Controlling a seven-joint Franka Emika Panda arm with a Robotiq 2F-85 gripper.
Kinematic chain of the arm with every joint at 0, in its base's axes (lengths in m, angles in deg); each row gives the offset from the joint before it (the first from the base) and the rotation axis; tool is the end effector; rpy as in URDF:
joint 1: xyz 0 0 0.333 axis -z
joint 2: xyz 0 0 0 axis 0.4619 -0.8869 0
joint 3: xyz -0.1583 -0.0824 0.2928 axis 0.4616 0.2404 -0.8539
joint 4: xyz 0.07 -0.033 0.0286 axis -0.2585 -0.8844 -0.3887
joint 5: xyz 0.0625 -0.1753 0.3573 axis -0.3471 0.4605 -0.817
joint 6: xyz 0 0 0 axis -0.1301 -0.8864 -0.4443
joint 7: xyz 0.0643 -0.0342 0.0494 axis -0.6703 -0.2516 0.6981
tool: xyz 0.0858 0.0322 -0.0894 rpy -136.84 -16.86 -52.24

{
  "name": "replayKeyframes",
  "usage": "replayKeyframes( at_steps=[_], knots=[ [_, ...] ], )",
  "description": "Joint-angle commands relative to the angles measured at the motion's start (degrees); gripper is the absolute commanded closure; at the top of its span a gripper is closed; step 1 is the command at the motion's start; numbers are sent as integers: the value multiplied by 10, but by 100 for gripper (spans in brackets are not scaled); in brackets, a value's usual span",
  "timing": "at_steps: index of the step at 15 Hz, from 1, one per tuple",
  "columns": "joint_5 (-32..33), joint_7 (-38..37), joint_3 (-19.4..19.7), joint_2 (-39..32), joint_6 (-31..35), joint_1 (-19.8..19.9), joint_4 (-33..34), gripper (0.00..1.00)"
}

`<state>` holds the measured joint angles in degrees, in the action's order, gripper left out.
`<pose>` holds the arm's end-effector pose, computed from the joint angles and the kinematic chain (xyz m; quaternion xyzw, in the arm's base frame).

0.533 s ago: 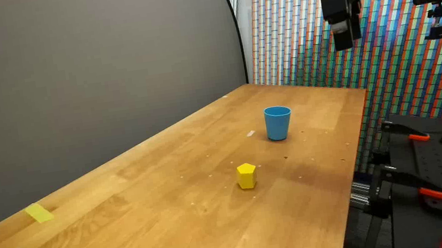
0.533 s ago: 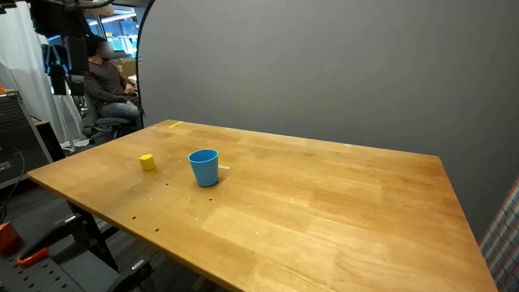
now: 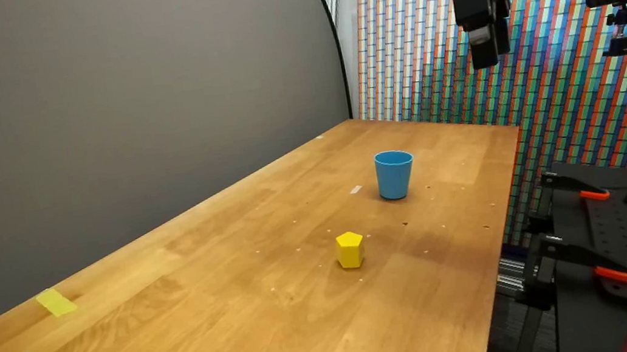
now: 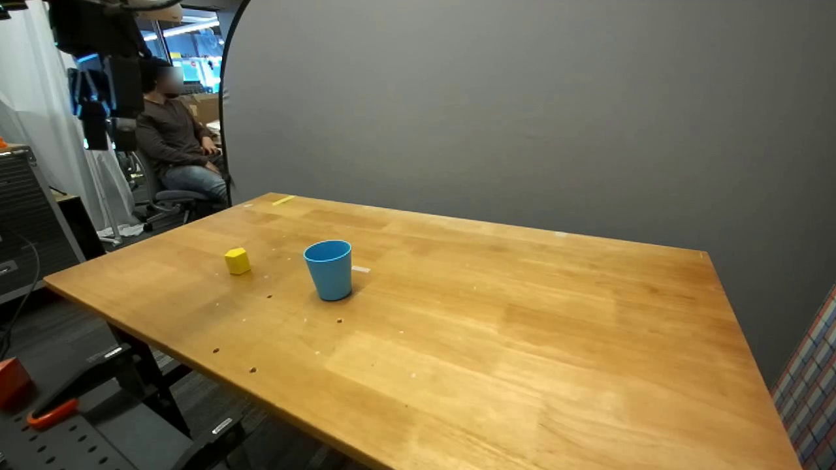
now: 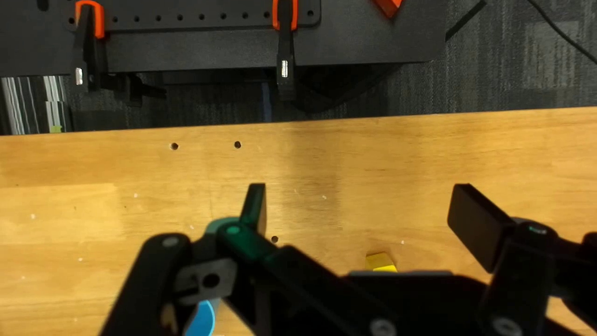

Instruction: Put the yellow cube inside the blue cup

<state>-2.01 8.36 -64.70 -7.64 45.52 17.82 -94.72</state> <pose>0.3351 0.1810 0.4001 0.9937 0.0033 -0.1103 0.0200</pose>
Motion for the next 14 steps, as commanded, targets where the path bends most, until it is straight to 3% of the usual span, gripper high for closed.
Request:
replayKeyframes(
  at_steps=[1,4,7,11,14],
  knots=[
    [2,-2,5,-1,-1,-5,1,0],
    [5,-12,-1,-19,19,-2,4,0],
    [34,-90,-35,-116,95,7,38,0],
    [136,-212,-55,-258,182,-2,95,0],
    [228,-289,-22,-358,187,-29,159,0]
  ],
)
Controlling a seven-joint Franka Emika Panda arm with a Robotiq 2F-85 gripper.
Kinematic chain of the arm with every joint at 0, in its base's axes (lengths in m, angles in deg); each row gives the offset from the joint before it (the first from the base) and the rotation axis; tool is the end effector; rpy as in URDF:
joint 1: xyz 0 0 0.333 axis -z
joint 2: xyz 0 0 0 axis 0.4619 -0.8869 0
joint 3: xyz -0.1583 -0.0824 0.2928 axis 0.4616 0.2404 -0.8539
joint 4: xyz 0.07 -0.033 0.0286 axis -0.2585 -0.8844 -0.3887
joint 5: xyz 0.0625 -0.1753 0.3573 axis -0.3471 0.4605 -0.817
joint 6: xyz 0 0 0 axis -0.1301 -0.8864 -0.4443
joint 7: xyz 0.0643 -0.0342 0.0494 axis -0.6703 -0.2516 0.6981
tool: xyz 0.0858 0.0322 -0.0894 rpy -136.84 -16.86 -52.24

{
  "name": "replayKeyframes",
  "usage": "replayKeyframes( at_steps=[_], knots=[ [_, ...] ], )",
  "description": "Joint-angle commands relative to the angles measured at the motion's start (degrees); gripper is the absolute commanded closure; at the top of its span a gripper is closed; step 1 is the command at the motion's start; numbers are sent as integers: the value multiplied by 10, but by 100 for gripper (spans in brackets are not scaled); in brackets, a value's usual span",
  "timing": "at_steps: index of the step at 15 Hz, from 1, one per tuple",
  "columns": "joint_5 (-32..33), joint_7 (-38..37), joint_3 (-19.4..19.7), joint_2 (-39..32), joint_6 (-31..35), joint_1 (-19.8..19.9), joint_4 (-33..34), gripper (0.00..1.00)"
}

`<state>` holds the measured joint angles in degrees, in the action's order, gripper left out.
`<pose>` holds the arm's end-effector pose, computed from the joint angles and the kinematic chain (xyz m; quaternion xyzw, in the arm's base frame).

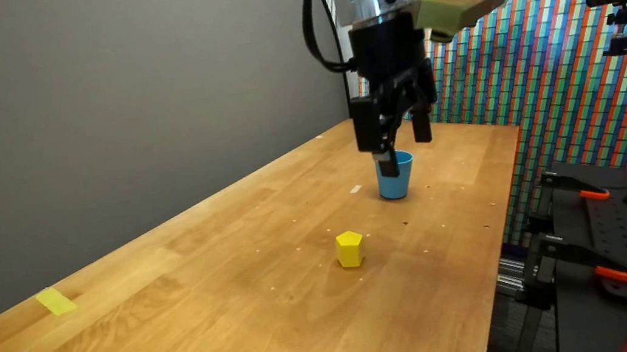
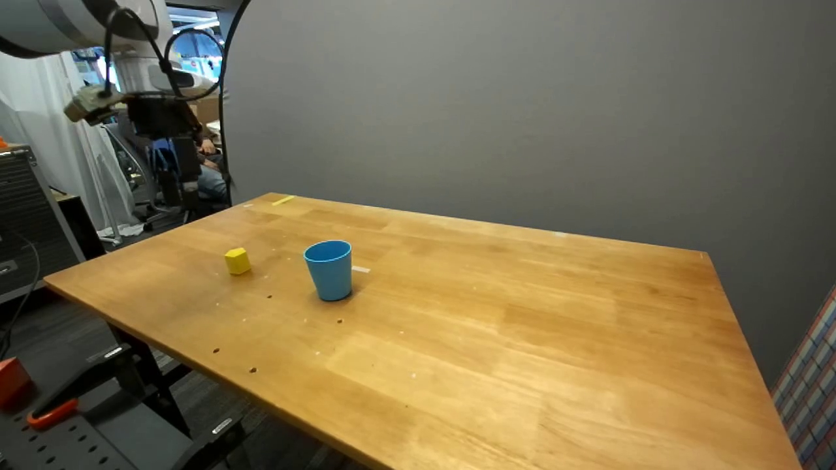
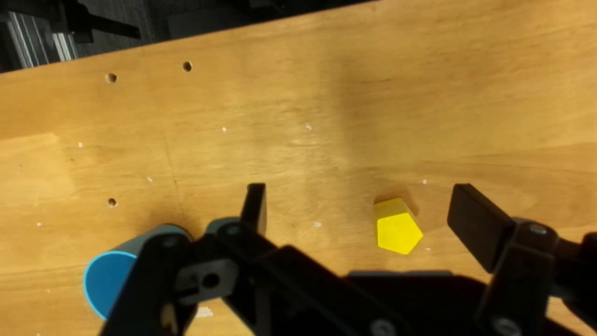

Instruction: Put the yellow cube inside the blue cup

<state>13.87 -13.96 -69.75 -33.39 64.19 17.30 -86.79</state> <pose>0.4108 0.2479 0.2912 0.9935 -0.0522 -0.0585 0.0822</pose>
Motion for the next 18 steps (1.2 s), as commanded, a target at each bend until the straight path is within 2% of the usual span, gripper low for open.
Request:
replayKeyframes(
  at_steps=[1,5,9,18],
  knots=[
    [86,-79,43,-127,-3,-35,101,0],
    [60,-67,82,-209,-5,-69,172,0],
    [24,-57,95,-253,1,-90,216,0],
    [-2,-61,122,-296,18,-112,226,0]
  ],
)
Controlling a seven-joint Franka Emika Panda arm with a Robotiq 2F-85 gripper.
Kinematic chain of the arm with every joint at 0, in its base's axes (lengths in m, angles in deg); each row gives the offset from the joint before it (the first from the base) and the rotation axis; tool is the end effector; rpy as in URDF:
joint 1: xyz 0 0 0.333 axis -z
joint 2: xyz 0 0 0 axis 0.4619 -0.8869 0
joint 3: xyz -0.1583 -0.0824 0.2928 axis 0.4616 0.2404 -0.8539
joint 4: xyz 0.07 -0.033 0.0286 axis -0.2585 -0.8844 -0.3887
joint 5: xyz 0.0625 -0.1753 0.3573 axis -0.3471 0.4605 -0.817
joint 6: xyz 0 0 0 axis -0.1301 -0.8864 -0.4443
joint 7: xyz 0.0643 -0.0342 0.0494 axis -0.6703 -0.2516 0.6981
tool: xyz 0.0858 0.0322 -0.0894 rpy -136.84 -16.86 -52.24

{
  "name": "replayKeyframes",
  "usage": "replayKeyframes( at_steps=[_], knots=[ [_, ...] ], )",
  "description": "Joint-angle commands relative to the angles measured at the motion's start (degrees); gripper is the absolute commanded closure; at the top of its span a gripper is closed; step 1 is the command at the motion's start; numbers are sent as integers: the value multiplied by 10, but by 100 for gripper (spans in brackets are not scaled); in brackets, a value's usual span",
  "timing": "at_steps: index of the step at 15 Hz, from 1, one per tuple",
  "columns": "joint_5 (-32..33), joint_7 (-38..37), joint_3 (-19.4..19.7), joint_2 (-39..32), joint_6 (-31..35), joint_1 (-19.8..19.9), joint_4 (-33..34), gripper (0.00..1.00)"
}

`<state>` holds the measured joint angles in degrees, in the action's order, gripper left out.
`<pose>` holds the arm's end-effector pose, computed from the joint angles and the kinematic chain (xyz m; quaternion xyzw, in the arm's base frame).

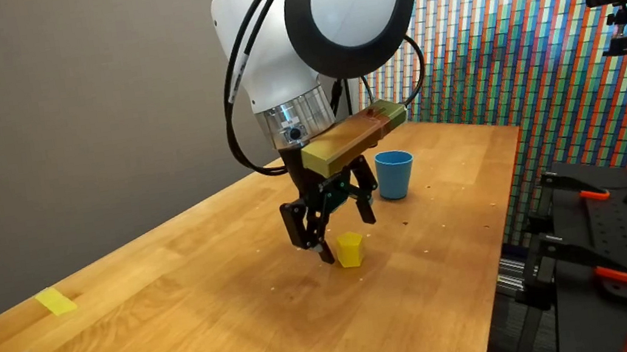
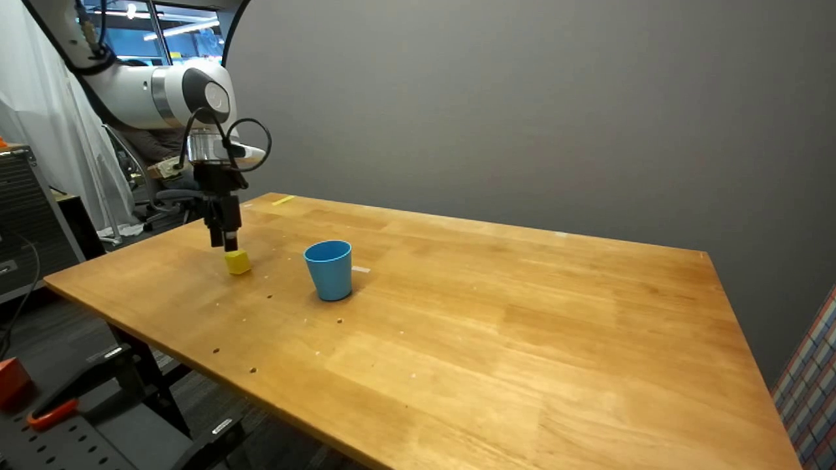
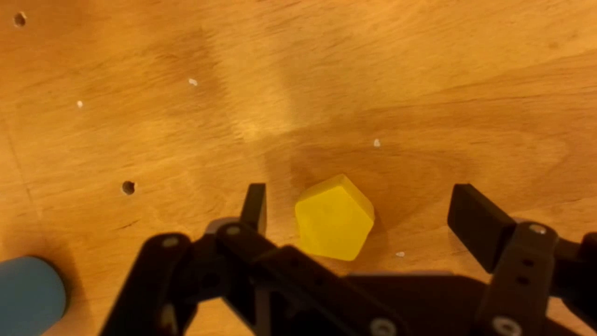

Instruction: Put the yellow cube inside the blue cup

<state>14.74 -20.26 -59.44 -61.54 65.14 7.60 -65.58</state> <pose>0.5023 0.2972 0.1674 0.9836 -0.1096 -0.1162 0.0835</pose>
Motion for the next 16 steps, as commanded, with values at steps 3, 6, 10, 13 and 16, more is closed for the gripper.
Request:
replayKeyframes(
  at_steps=[3,6,10,13,16],
  knots=[
    [-10,1,28,-29,8,-18,21,9],
    [-12,2,32,-41,4,-22,32,42],
    [-12,0,37,-32,-1,-22,27,72],
    [23,-51,70,8,-53,-38,20,79],
    [45,-109,92,50,-134,-37,15,79]
  ],
)
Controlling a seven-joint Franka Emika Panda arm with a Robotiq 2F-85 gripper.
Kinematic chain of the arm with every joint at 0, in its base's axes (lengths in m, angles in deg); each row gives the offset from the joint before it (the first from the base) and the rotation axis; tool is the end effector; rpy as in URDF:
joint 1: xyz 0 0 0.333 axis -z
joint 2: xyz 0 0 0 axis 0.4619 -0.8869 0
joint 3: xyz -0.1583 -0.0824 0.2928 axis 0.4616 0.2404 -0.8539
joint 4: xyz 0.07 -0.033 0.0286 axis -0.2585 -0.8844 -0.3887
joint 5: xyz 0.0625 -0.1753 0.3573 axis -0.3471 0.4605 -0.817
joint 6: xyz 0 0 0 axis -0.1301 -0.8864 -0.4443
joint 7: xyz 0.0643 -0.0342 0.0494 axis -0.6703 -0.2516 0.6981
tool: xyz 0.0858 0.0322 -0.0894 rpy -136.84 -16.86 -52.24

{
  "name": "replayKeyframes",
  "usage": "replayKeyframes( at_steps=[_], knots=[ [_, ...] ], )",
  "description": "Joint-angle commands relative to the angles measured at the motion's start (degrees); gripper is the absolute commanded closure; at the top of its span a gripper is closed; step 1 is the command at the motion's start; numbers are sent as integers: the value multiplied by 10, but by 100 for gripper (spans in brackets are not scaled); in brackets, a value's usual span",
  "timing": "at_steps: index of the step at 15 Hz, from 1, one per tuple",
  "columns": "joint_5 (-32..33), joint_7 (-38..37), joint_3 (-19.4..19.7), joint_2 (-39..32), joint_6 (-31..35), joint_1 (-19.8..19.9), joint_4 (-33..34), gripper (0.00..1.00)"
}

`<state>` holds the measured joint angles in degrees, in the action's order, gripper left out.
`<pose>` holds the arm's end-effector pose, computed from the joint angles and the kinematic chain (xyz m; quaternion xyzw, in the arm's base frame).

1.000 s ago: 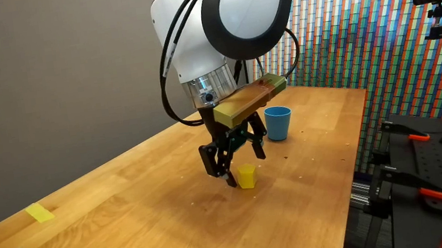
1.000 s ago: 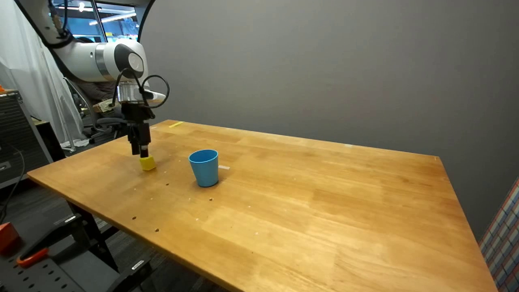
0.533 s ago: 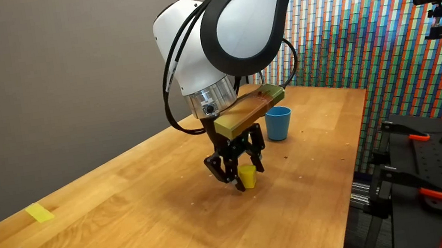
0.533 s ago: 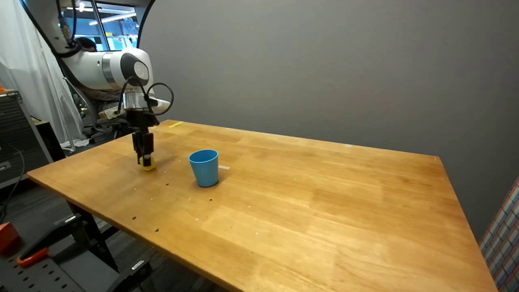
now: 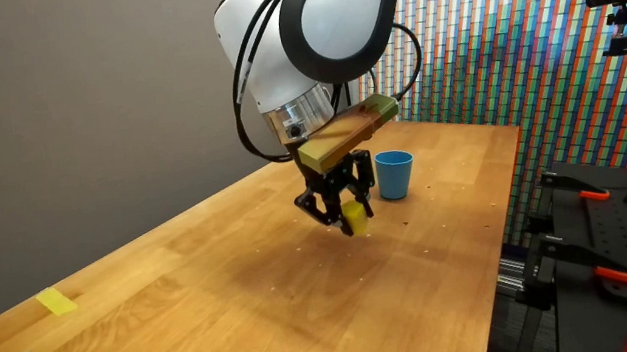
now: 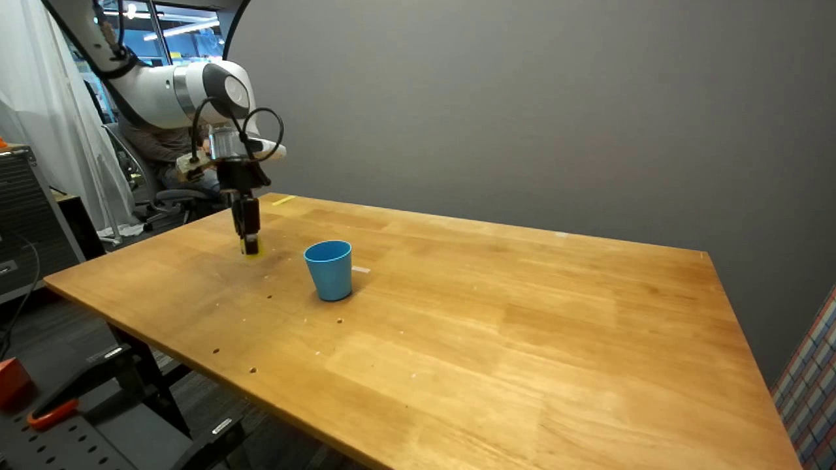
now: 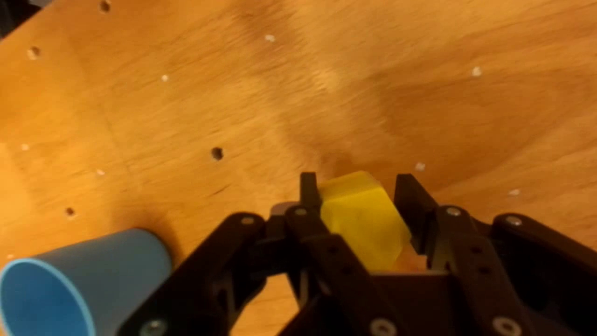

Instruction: Put the yellow cube inside the blue cup

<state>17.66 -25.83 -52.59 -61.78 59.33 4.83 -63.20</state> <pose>0.5255 0.2559 0.1705 0.9678 -0.1721 -0.1092 0.1478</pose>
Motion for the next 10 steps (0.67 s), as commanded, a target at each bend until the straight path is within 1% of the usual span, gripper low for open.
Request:
replayKeyframes(
  at_steps=[1,3,5,7,10],
  knots=[
    [19,-72,26,64,-112,-4,-9,79],
    [18,-106,29,90,-161,9,-15,80],
    [21,-142,32,107,-194,22,-18,80],
    [21,-173,33,115,-207,37,-21,80],
    [24,-219,36,117,-200,58,-27,80]
  ],
)
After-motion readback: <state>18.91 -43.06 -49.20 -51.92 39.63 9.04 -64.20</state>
